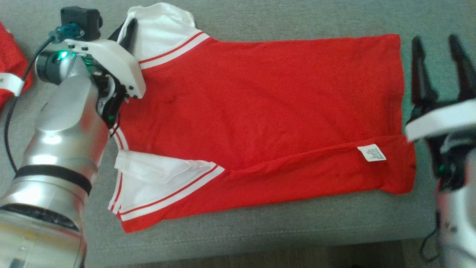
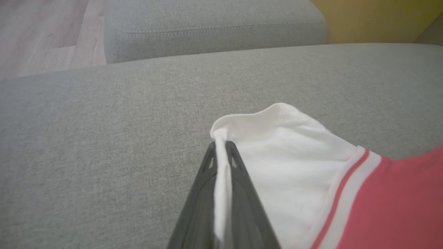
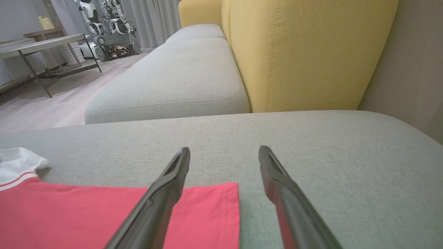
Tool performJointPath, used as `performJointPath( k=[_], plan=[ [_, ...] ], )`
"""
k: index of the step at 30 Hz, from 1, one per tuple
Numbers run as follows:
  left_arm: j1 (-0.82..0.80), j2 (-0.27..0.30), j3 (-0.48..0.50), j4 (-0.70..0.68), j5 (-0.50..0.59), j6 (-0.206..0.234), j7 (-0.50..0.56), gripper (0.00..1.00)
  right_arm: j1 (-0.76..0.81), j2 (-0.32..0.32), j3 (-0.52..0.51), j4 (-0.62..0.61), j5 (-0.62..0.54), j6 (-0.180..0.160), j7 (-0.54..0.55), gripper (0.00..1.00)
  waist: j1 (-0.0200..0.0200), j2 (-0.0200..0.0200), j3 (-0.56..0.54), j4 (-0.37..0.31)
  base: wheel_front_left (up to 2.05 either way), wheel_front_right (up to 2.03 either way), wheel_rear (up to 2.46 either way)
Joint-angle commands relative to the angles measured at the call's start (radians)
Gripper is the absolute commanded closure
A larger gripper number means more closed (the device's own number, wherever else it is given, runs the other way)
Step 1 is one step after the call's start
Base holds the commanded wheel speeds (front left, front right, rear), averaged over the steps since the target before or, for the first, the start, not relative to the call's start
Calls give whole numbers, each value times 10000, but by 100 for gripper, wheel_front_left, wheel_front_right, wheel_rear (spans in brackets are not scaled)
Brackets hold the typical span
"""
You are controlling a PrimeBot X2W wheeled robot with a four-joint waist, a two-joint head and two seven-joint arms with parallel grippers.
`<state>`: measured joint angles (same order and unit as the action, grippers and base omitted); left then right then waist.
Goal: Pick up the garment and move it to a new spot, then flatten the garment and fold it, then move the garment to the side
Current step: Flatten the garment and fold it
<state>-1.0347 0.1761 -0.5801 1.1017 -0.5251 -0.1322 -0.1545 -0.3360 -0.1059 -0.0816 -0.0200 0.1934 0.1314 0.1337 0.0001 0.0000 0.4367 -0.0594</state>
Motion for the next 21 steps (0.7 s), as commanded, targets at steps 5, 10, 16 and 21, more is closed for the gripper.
performJointPath(
  k=[5, 10, 16, 21],
  plan=[
    [-587, 107, -103, -246, -300, 16, -553, 100, -1675, -883, 219, 1661, 388, -7, 422, 0, -1, 0, -6, 357, 0, 0, 0],
    [-648, -53, -475, -290, -569, 16, -731, 100, -2762, -1370, 731, 3905, 566, -7, 1415, 0, -1, 0, 37, 591, 0, 0, 0],
    [-623, -57, -881, -352, -988, 16, -863, 100, -3452, -1510, 1135, 5523, 903, -7, 2422, 0, -1, 0, 23, 687, 0, 0, 0],
    [-636, 69, -1113, -502, -1366, 16, -962, 100, -3886, -1651, 1339, 5995, 1393, -7, 2149, 100, -1, 0, -12, 733, 0, 0, 0]
  ],
)
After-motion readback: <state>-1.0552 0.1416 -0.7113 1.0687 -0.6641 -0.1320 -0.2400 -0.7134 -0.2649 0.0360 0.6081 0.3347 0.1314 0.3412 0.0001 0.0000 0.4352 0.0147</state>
